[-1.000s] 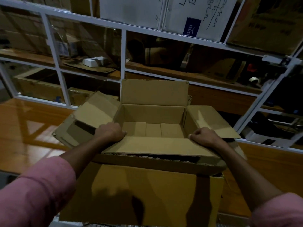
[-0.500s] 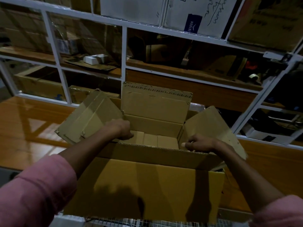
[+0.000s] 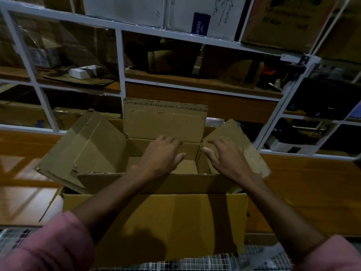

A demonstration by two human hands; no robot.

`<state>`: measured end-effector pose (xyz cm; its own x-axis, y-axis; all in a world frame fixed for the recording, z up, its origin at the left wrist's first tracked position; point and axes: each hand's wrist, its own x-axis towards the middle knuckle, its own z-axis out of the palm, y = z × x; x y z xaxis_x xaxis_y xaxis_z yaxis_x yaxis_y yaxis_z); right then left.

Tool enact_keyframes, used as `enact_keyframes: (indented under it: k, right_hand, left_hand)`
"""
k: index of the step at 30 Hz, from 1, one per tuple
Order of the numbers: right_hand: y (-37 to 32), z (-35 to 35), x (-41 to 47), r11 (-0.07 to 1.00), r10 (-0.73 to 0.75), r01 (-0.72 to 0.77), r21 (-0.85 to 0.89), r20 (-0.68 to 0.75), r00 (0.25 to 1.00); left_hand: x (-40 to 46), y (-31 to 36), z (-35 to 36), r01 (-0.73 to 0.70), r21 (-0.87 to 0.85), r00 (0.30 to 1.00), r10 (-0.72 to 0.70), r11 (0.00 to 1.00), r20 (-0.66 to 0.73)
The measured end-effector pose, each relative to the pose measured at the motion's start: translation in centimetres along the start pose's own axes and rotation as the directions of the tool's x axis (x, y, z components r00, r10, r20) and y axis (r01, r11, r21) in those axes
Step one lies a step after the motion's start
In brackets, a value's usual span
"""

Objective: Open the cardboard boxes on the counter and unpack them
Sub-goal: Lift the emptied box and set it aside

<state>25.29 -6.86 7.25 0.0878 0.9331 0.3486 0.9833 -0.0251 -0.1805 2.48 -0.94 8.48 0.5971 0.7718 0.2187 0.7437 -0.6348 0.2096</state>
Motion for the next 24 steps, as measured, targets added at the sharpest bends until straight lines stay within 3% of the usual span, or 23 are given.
enact_keyframes:
  k: [4,12,24]
  right_hand:
    - [0.8,-1.2,-1.8,0.993,-0.016,-0.005,-0.115,-0.186,0.982]
    - [10.6,-4.1,-7.6,0.96,0.226,-0.264,-0.091,-0.302,0.926]
    - [33.3,-9.9,-23.2,0.818,0.542,-0.574,-0.037,-0.284,0.791]
  left_hand:
    - [0.9,4.1,2.0,-0.143,0.097,0.974,0.157,0.985,-0.163]
    - [4.4,16.1,5.4,-0.347,0.05,0.913,0.35,0.937,-0.212]
    - [9.5,40.6,14.7,-0.538,0.069,0.841,0.54,0.84,-0.011]
